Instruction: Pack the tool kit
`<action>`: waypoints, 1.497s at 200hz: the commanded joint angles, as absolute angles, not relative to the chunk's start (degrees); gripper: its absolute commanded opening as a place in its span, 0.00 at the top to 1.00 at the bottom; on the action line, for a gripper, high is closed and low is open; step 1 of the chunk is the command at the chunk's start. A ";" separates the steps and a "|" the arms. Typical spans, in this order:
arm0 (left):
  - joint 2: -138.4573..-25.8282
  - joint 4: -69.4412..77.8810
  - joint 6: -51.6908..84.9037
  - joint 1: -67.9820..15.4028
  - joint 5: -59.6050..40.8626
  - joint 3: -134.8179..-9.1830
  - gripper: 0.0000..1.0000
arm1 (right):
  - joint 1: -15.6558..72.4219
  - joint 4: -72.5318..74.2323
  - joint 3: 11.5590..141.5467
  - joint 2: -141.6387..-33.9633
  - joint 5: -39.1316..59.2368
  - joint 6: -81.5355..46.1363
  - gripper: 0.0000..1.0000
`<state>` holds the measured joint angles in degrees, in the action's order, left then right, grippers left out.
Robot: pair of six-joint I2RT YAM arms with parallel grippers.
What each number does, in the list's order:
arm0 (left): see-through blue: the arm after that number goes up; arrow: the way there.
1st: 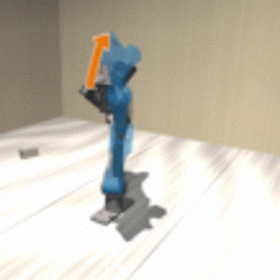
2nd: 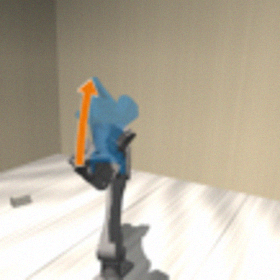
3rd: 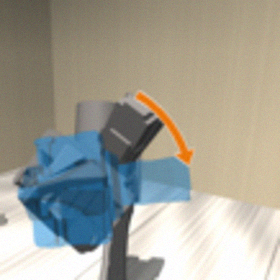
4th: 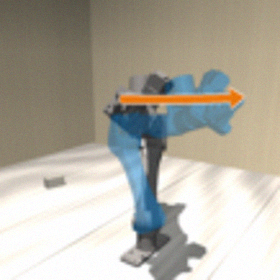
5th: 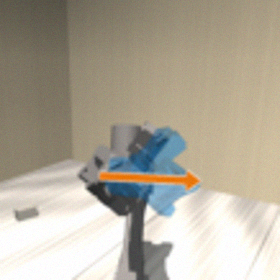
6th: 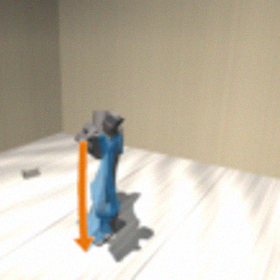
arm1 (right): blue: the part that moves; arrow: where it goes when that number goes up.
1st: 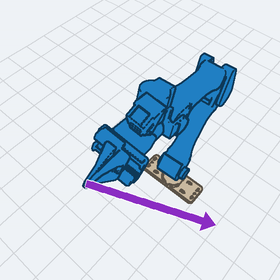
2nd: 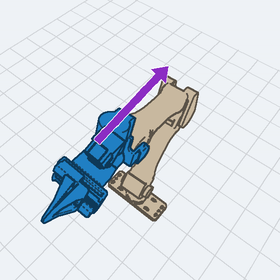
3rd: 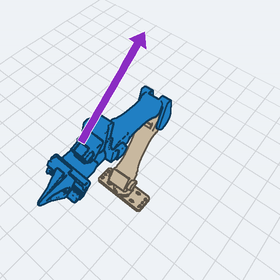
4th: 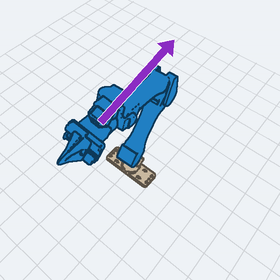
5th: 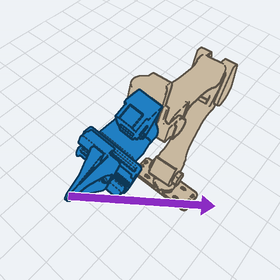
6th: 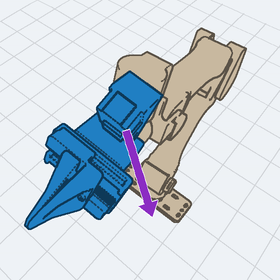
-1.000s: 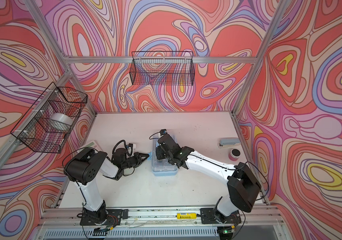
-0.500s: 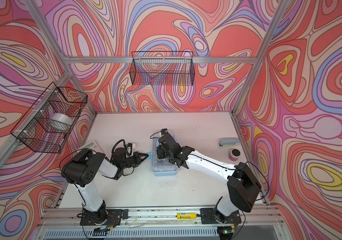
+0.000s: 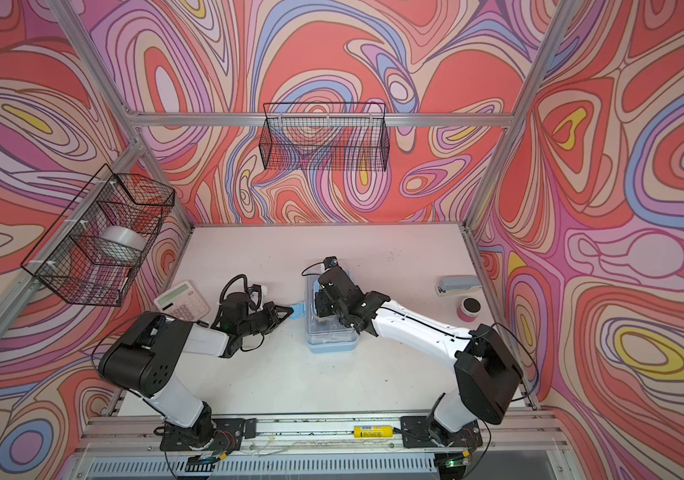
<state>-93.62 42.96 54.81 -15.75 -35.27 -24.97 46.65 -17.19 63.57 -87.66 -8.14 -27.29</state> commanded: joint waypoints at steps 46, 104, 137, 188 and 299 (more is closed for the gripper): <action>-83.66 29.81 49.41 -15.91 -35.42 -31.45 0.88 | 46.22 -16.22 61.92 -87.19 -8.70 -27.33 0.74; -81.06 26.12 49.30 -16.69 -35.09 -33.02 0.77 | 46.10 -15.65 61.44 -87.03 -8.53 -27.33 0.74; -81.32 26.71 49.88 -17.57 -35.51 -33.46 0.76 | 45.97 -15.82 61.26 -86.80 -8.72 -27.34 0.75; -75.82 16.25 43.97 -17.89 -28.65 -32.39 0.62 | 45.67 -15.41 60.47 -86.18 -8.26 -27.33 0.74; -70.33 12.53 31.45 -37.44 9.60 -22.34 0.37 | 45.62 -14.50 61.12 -87.35 -7.12 -26.28 0.71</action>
